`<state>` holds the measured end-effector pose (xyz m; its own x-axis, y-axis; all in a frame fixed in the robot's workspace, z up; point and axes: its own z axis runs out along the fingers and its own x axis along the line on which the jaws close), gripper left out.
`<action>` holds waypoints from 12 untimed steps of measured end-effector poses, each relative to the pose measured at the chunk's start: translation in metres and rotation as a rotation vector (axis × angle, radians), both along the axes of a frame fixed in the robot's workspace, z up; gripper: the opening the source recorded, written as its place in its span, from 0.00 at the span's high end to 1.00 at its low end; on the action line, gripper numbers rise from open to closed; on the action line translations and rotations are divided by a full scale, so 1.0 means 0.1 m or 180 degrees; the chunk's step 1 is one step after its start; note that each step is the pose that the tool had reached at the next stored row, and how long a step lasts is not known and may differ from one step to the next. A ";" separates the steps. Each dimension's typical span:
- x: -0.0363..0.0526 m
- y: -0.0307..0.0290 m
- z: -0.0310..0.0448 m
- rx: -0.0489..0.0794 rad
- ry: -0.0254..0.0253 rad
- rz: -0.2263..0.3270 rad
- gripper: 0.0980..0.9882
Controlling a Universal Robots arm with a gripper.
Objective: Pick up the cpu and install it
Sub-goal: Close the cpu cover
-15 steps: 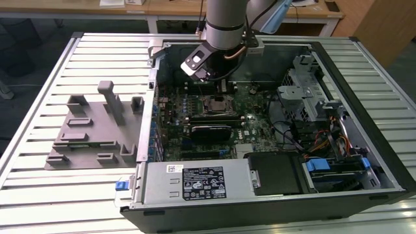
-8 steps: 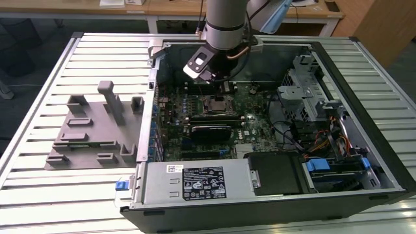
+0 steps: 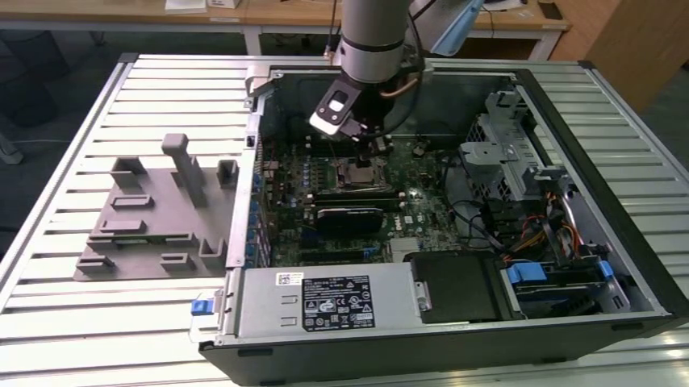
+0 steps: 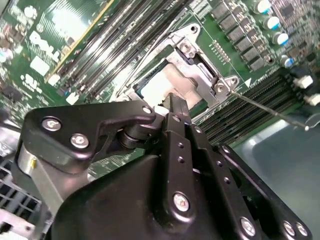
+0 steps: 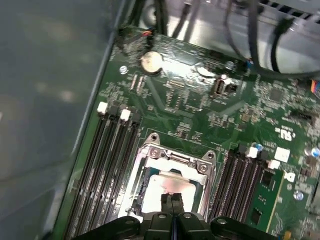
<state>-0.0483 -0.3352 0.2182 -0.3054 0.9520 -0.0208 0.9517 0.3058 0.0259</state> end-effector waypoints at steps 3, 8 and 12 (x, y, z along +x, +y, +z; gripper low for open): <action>0.000 0.000 -0.002 0.0000 0.0000 0.0173 0.99; 0.000 0.000 -0.006 0.0000 0.0000 0.0463 0.99; 0.000 0.000 -0.009 0.0000 0.0000 0.0697 0.99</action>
